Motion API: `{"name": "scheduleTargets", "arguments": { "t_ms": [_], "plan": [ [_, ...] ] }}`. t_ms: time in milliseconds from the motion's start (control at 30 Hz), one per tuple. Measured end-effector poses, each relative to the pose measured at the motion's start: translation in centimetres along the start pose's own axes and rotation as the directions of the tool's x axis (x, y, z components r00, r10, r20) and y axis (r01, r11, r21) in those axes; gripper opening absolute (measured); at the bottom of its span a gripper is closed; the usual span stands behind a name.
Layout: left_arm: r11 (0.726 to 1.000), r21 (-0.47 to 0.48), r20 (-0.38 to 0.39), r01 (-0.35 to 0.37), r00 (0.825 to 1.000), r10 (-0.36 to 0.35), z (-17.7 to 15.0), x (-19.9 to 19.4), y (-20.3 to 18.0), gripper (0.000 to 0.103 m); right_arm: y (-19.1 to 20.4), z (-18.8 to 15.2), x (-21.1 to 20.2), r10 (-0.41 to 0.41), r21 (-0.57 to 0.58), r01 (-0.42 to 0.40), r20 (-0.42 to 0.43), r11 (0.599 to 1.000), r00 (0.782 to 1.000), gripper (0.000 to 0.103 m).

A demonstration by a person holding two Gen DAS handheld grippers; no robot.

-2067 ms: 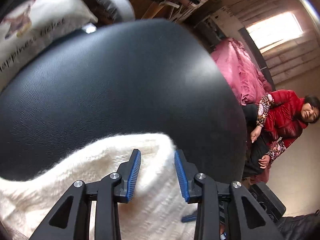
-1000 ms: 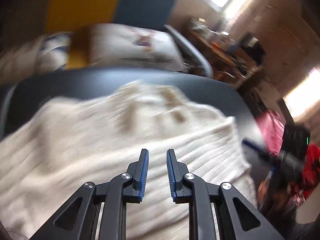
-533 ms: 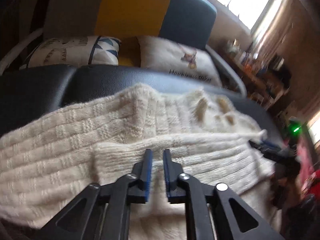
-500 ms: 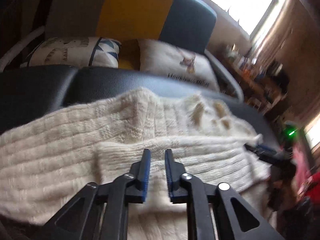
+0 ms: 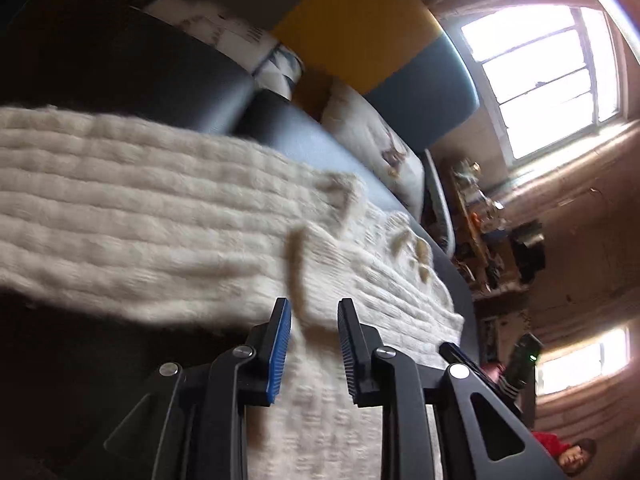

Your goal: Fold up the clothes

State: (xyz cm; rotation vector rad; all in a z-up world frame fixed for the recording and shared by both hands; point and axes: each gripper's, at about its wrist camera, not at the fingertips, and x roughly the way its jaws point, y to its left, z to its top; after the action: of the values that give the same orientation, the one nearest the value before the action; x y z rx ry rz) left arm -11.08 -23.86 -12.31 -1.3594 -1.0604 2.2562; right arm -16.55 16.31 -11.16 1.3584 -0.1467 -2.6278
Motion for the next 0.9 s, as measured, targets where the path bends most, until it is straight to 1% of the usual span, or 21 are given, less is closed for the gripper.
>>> {"name": "scheduleTargets", "arguments": {
  "t_ms": [67, 100, 167, 233, 267, 300, 333, 367, 400, 433, 500, 600, 633, 667, 700, 767, 800, 833, 867, 900],
  "plan": [
    [0.998, -0.036, -0.078, 0.05, 0.996, -0.053, -0.7, 1.7, -0.6, 0.023, -0.7, -0.1, 0.2, -0.001, 0.028, 0.001, -0.005, 1.0, 1.0, 0.103],
    [0.997, -0.056, -0.094, 0.051, 0.994, -0.057, -1.1, 2.5, -0.6, 0.023, -1.1, -0.1, 0.4, 0.003, 0.043, -0.003, -0.009, 0.999, 1.0, 0.103],
    [0.994, -0.098, -0.119, 0.044, 0.991, -0.056, -1.9, 4.0, -0.5, 0.026, -1.6, -0.3, 0.9, 0.012, 0.055, -0.011, -0.01, 0.998, 1.0, 0.103],
    [0.986, -0.161, -0.088, 0.048, 0.994, -0.063, -1.6, 4.9, 0.0, 0.029, -1.4, -0.6, 1.1, 0.005, 0.031, -0.005, -0.004, 1.0, 1.0, 0.103],
    [0.982, -0.182, -0.059, 0.048, 0.996, -0.06, -1.4, 5.0, 0.2, 0.03, -1.2, -0.8, 1.2, -0.003, 0.01, 0.003, -0.001, 1.0, 1.0, 0.103],
    [0.978, -0.201, -0.028, 0.049, 0.998, -0.056, -1.2, 5.0, 0.5, 0.03, -1.0, -1.1, 1.3, -0.015, -0.016, 0.015, -0.001, 1.0, 1.0, 0.103],
    [0.974, -0.219, 0.003, 0.05, 0.999, -0.05, -0.9, 5.0, 0.7, 0.027, -0.7, -1.3, 1.5, -0.031, -0.045, 0.031, 0.002, 0.998, 1.0, 0.103],
    [0.977, -0.21, 0.032, 0.029, 0.999, -0.022, -0.8, 4.8, 0.7, 0.016, -0.5, -1.6, 1.5, -0.043, -0.069, 0.043, 0.006, 0.997, 0.999, 0.103],
    [0.983, -0.18, 0.056, -0.035, 0.997, 0.046, -0.9, 4.7, 0.3, 0.009, -0.4, -1.8, 1.5, -0.049, -0.079, 0.05, 0.011, 0.996, 0.999, 0.103],
    [0.985, -0.159, 0.056, -0.063, 0.996, 0.073, -1.2, 4.8, 0.2, 0.006, -0.4, -2.0, 1.5, -0.053, -0.085, 0.054, 0.015, 0.995, 0.998, 0.103],
    [0.989, -0.113, 0.054, -0.094, 0.993, 0.1, -1.9, 4.9, -0.2, 0.007, -0.4, -2.0, 1.6, -0.054, -0.081, 0.055, 0.016, 0.995, 0.998, 0.103],
    [0.989, -0.029, 0.061, -0.147, 0.987, 0.148, -1.6, 5.2, -1.5, 0.008, -0.2, -2.0, 1.7, -0.076, -0.094, 0.077, 0.017, 0.993, 0.997, 0.103],
    [0.991, -0.013, 0.06, -0.133, 0.989, 0.134, -1.5, 4.9, -1.9, 0.01, -0.2, -2.0, 1.6, -0.077, -0.095, 0.079, 0.018, 0.992, 0.997, 0.103],
    [0.994, -0.001, 0.057, -0.114, 0.992, 0.114, -1.4, 4.6, -2.3, 0.016, -0.3, -2.1, 1.5, -0.071, -0.09, 0.072, 0.019, 0.993, 0.997, 0.103],
    [0.995, 0.011, 0.054, -0.094, 0.994, 0.093, -1.3, 4.3, -2.6, 0.02, -0.4, -2.1, 1.5, -0.067, -0.087, 0.068, 0.019, 0.994, 0.998, 0.103],
    [0.998, -0.057, 0.058, -0.014, 0.998, 0.018, -1.3, 2.4, -1.6, 0.023, -0.3, -2.0, 1.4, -0.072, -0.088, 0.073, 0.014, 0.993, 0.997, 0.103],
    [0.996, -0.092, 0.072, 0.014, 0.997, -0.007, -1.3, 1.1, -0.7, 0.023, -0.3, -1.9, 1.5, -0.077, -0.09, 0.077, 0.01, 0.993, 0.997, 0.103],
    [0.991, -0.129, 0.099, 0.033, 0.995, -0.02, -1.5, -0.6, 0.5, 0.025, -0.1, -1.6, 1.5, -0.09, -0.093, 0.089, 0.004, 0.992, 0.996, 0.103],
    [0.988, -0.146, 0.116, 0.045, 0.993, -0.028, -1.4, -2.1, 1.6, 0.026, 0.3, -1.5, 1.2, -0.105, -0.09, 0.105, 0.002, 0.99, 0.994, 0.103],
    [0.984, -0.174, 0.15, 0.042, 0.988, -0.015, -1.4, -4.3, 3.3, 0.027, 0.9, -1.4, 0.7, -0.102, -0.079, 0.103, 0.015, 0.992, 0.995, 0.103]
  ]
}}
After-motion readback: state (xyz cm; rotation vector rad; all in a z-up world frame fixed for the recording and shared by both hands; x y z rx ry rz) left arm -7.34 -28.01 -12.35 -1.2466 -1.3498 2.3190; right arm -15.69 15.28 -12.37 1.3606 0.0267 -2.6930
